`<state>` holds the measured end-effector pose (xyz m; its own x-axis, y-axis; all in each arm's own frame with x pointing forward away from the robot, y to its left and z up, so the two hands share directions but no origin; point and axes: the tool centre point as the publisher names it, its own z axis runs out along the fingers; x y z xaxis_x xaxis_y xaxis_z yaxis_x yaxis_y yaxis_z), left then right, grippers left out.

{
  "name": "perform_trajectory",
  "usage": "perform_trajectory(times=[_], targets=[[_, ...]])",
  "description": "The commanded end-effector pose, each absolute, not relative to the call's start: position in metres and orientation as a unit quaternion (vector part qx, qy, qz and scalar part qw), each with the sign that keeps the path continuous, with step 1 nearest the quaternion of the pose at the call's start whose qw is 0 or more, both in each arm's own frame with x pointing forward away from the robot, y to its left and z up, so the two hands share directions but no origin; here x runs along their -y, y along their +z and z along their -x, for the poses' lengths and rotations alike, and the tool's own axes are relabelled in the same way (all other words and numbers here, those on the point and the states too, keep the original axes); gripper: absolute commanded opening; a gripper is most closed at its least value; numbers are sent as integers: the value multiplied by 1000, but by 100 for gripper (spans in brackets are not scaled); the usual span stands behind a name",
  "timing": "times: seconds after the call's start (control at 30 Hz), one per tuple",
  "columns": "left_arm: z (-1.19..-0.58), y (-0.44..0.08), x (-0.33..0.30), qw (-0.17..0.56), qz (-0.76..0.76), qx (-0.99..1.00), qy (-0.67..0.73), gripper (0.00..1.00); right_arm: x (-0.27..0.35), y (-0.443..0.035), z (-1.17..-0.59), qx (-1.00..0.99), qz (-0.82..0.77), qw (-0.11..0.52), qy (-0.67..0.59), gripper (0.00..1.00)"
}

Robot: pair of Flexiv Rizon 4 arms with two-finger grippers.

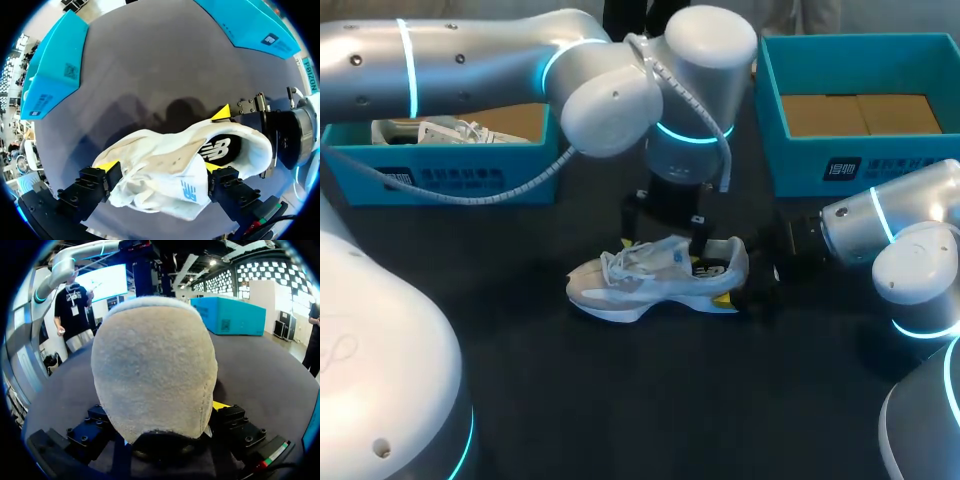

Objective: Take the shoe out of the shoebox, open the shoe tongue, remove and reinsert the insole, then place the shoe into the shoebox

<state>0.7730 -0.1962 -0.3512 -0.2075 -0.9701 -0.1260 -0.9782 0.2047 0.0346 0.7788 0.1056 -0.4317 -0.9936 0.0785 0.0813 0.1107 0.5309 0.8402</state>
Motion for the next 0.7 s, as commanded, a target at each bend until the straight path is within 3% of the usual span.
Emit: perform_trajectory(times=[0.03,0.27,0.63,0.7], targets=[[-768,-339,185,35,631,-774,43,100,-112,-444,-777,875,54,17,-480,0],[-764,-330,181,21,635,-772,33,98,-112,-444,-777,875,54,17,-480,0],[-761,-321,176,7,637,-770,26,45,-112,-444,-777,875,54,17,-480,0],[-760,-320,175,1,636,-771,25,40,-112,-444,-777,875,54,17,-480,0]])
